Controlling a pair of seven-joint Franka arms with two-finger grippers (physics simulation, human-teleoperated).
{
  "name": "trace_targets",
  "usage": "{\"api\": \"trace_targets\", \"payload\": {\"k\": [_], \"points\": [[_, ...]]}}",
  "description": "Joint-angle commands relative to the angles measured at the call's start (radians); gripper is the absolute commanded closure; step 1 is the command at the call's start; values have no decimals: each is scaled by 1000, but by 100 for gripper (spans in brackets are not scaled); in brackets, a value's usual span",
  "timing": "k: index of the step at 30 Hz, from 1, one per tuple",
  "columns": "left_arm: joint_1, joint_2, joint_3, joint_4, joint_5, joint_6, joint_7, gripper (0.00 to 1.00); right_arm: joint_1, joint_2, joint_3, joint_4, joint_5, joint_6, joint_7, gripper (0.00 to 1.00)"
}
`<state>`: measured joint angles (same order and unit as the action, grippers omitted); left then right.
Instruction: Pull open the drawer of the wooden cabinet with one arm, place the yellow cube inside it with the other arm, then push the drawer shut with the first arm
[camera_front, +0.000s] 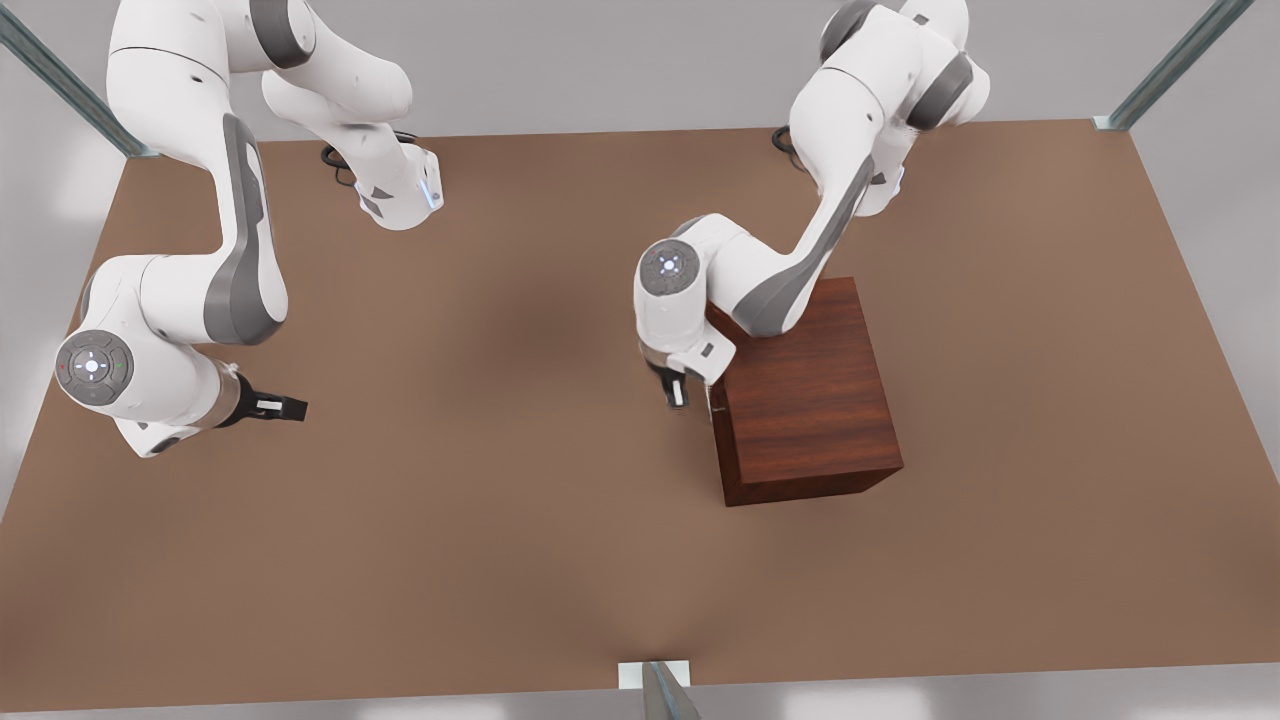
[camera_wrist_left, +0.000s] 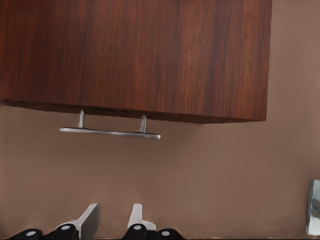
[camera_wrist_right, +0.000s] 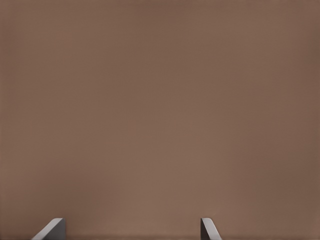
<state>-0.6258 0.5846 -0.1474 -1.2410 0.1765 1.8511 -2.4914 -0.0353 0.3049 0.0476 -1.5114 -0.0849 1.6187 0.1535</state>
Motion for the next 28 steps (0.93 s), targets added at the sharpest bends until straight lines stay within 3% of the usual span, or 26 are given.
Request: {"api": "trace_targets", "payload": {"k": [1, 3, 5, 7, 13, 16, 17, 18, 19, 21, 28], "points": [[8, -75, 0, 9, -77, -349, 890, 0, 0, -1, 0, 0, 1, 0, -23, 0], [135, -158, -1, -3, -218, -446, 1377, 0, 0, -1, 0, 0, 1, 0, -23, 0], [166, -158, 11, 15, -221, -480, 1675, 0, 0, -1, 0, 0, 1, 0, -23, 0], [313, -158, 12, 60, -196, -471, 2032, 0, 0, -1, 0, 0, 1, 0, -23, 0], [365, -166, 9, 78, -127, -458, 2158, 0, 0, -1, 0, 0, 1, 0, -23, 0], [425, -183, 6, 94, -118, -461, 2497, 0, 0, -1, 0, 0, 1, -2, -23, 0], [463, -252, 6, 59, -143, -417, 2537, 0, 0, -1, 0, 0, 1, -2, -23, 0], [482, -406, 20, -185, -178, -230, 2540, 0, 0, -1, 0, 0, -1, -2, -23, 0], [508, -462, 20, -284, -177, -127, 2530, 0, 0, -1, 0, 0, -1, -2, -23, 0], [519, -351, 19, -159, -178, -176, 2530, 0, 0, -1, 0, 0, -1, -2, -23, 0], [505, -338, 34, -178, -177, -219, 2528, 0, 0, -1, 0, 0, 1, -2, -23, 0]]}}
